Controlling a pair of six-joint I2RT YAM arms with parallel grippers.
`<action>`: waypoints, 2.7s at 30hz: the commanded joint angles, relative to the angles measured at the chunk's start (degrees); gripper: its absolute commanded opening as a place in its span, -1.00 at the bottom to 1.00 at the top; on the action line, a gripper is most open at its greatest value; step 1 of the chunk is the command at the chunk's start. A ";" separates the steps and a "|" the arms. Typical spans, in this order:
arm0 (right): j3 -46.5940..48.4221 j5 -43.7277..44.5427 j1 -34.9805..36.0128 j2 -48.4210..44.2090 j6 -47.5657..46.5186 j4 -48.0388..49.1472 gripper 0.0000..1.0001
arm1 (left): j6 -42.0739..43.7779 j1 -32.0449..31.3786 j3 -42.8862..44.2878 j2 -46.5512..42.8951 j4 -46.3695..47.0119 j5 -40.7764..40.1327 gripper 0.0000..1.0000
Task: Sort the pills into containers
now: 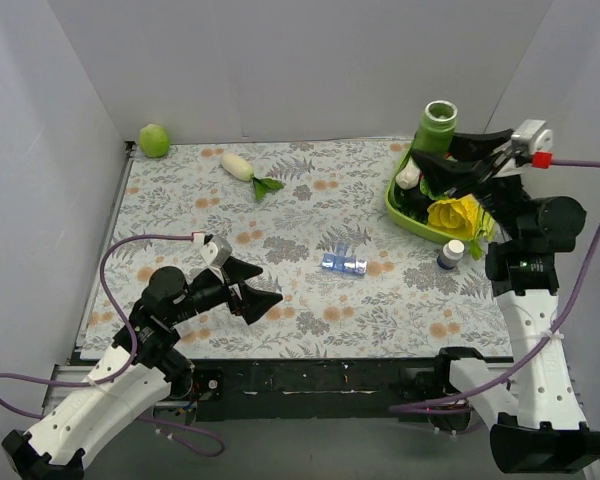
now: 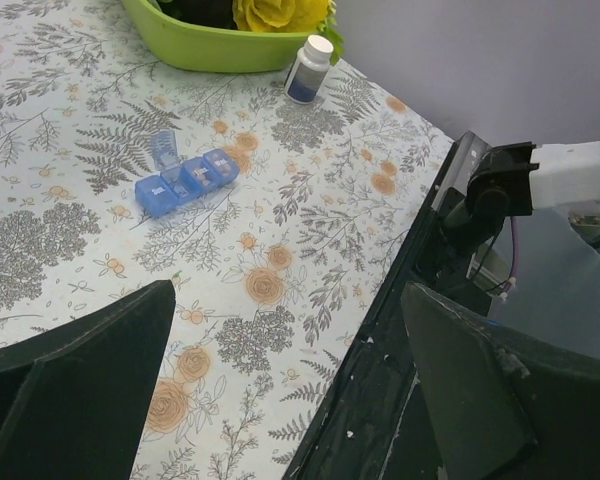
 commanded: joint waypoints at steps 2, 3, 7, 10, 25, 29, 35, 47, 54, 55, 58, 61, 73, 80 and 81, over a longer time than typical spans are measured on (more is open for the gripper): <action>-0.64 3.02 5.46 -1.75 -7.22 -5.51 -0.97 | 2.50 -0.20 0.36 0.68 -1.50 -0.76 0.96; -2.64 -4.11 0.13 -1.75 -4.87 -2.73 -0.97 | 2.76 -0.20 -0.34 0.77 -1.06 -0.41 0.96; -13.20 -16.92 0.52 -4.20 -12.14 -3.41 -0.97 | 6.71 -0.20 -0.88 1.91 0.35 2.22 0.96; -17.60 -22.29 0.52 -4.47 -30.53 -18.20 -0.97 | 9.44 -0.29 -1.31 2.88 1.57 2.93 0.96; -13.83 -0.95 12.99 17.84 -80.52 -61.76 -0.97 | 17.53 -0.12 -1.23 13.26 3.86 -14.47 0.96; -9.01 4.33 16.77 23.73 -78.85 -63.69 -0.97 | 18.50 -0.12 -2.37 9.92 4.39 -17.98 0.96; -4.69 10.30 21.25 29.80 -75.34 -64.84 -0.97 | 19.55 -0.12 -3.25 7.01 4.39 -20.79 0.96; -0.56 17.43 24.60 36.04 -72.78 -67.03 -0.97 | 19.99 -0.12 -3.86 5.60 4.66 -21.33 0.96; 2.69 20.51 25.83 39.38 -72.78 -70.19 -0.97 | 20.08 -0.12 -3.42 6.66 4.13 -20.01 0.96; 2.96 20.77 26.09 39.65 -72.78 -71.07 -0.97 | 20.17 -0.12 -3.42 6.57 4.04 -20.10 0.96; 3.05 21.56 26.53 40.27 -73.04 -71.43 -0.97 | 20.17 -0.12 -3.34 6.40 4.04 -20.36 0.96; 3.49 22.53 26.89 41.14 -72.87 -72.22 -0.97 | 20.26 -0.12 -3.42 6.04 4.13 -20.45 0.96; 7.79 25.43 28.55 44.04 -73.40 -76.88 -0.97 | 20.43 -0.12 -3.34 6.04 4.04 -20.01 0.96; 9.64 27.01 29.52 46.15 -73.40 -79.07 -0.97 | 20.43 -0.12 -3.42 6.04 4.04 -19.83 0.96; 9.90 27.10 29.52 46.24 -73.40 -79.25 -0.97 | 20.43 -0.12 -3.34 5.87 3.95 -19.83 0.96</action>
